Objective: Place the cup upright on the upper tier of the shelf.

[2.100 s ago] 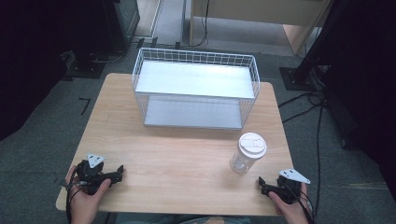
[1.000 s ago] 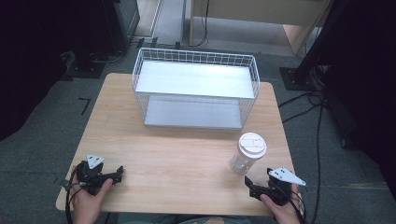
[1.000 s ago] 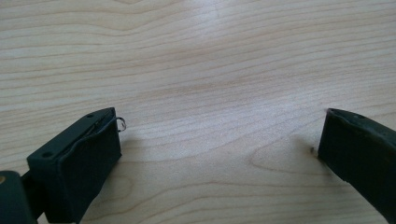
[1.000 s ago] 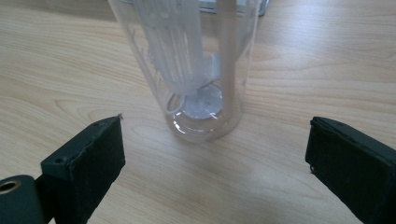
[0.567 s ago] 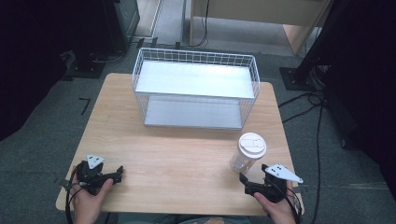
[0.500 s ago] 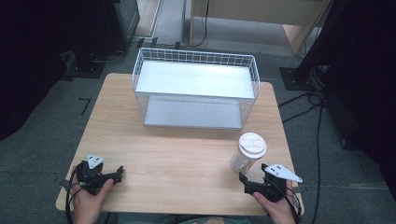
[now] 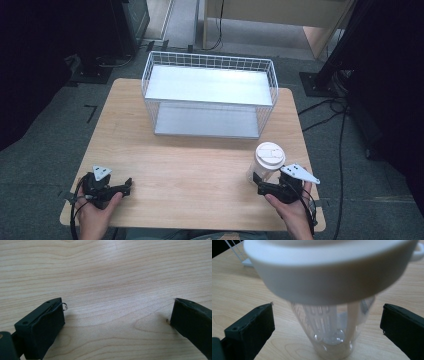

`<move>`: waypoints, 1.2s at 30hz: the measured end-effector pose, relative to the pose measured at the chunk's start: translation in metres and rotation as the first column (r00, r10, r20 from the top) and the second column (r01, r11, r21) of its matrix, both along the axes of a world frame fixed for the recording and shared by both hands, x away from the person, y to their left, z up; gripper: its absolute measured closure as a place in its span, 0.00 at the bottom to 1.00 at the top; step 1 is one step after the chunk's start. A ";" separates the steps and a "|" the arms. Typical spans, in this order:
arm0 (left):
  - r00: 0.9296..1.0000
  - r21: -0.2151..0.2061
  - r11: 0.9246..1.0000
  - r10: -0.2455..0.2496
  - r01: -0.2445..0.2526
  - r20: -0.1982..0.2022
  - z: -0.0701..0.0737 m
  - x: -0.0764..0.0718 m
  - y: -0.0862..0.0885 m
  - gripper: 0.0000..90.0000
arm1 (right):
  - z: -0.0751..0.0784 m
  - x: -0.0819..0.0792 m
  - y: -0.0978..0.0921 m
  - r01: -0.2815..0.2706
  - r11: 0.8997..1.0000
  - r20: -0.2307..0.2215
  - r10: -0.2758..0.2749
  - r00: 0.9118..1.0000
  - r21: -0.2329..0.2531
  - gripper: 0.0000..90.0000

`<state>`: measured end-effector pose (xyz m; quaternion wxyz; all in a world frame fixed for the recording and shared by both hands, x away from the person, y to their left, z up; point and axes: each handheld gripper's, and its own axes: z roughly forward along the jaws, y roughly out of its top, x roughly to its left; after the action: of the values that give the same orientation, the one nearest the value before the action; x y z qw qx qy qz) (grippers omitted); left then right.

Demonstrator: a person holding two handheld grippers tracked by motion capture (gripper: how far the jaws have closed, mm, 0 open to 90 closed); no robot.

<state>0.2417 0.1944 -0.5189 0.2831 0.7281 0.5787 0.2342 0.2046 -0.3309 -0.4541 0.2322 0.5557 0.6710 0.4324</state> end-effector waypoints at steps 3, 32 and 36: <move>1.000 0.000 1.000 0.000 0.000 0.000 0.000 0.000 0.000 0.00 | 0.000 0.005 0.004 0.008 1.000 0.002 -0.008 1.000 -0.004 0.00; 1.000 0.000 1.000 0.000 0.000 0.000 0.000 0.000 0.000 0.00 | -0.017 0.018 0.011 0.068 0.997 0.124 -0.072 0.990 0.034 0.14; 1.000 -0.001 1.000 0.000 0.000 0.000 0.000 0.000 0.000 0.00 | -0.019 0.021 0.013 0.079 0.996 0.118 -0.085 0.989 0.051 0.13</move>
<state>0.2417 0.1943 -0.5189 0.2832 0.7280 0.5789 0.2339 0.2252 -0.3182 -0.4727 0.2768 0.5610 0.6223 0.4706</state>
